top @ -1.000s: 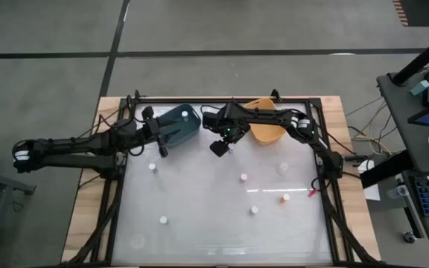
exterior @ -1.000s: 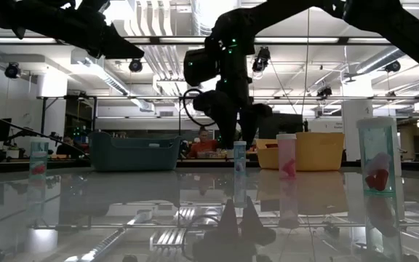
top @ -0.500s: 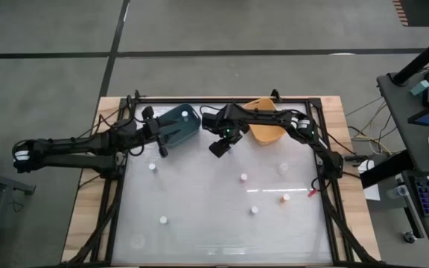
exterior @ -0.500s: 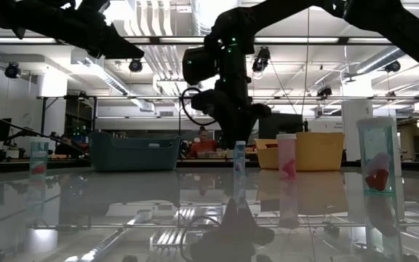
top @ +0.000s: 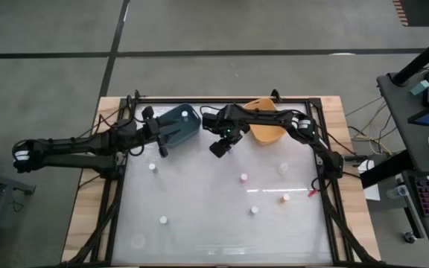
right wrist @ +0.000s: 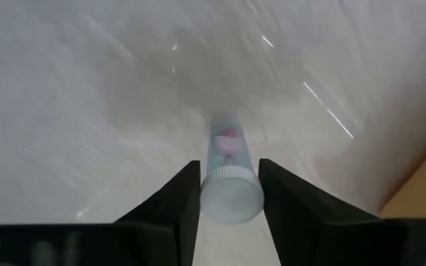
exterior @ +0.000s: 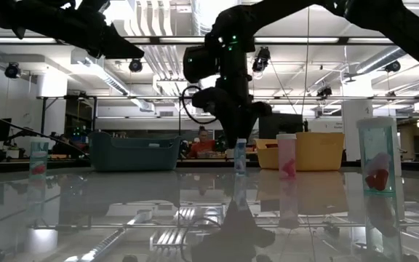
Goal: Pick and place medicine bottles into bin by pill shape (circle, oval)
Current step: Put the blue capsule bottle into the yellow bin
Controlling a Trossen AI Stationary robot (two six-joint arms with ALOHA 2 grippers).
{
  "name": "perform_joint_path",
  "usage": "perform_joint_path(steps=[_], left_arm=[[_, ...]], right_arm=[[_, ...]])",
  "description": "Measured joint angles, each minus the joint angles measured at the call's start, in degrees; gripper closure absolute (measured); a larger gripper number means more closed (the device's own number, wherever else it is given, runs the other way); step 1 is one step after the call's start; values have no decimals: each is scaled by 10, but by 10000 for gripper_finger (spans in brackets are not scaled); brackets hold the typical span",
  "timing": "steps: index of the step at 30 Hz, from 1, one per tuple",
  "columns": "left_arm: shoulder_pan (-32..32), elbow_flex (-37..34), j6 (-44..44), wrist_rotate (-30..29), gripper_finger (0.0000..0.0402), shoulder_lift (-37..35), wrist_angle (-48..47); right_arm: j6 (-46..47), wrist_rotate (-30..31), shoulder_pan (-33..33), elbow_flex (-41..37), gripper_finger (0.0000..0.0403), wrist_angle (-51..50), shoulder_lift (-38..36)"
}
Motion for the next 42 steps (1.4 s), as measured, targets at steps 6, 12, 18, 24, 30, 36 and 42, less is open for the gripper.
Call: perform_joint_path(steps=[6,12,18,24,30,36,42], left_arm=[[0,0,0,0,267,0,0],[0,0,0,0,267,0,1],[0,0,0,0,267,0,2],[0,0,0,0,267,0,2],[0,0,0,0,267,0,2],[0,0,0,0,267,0,2],[0,0,0,0,267,0,2]], right_arm=[[-19,0,-7,0,291,-21,-44],[-41,2,-38,0,285,-67,-96],[-83,1,-82,-3,289,-77,-141],[-116,1,-133,-32,290,-78,-169],[-153,1,-181,-92,289,-65,-186],[-186,1,-223,-151,289,-37,-186],[-216,0,-258,-203,288,8,-186]])
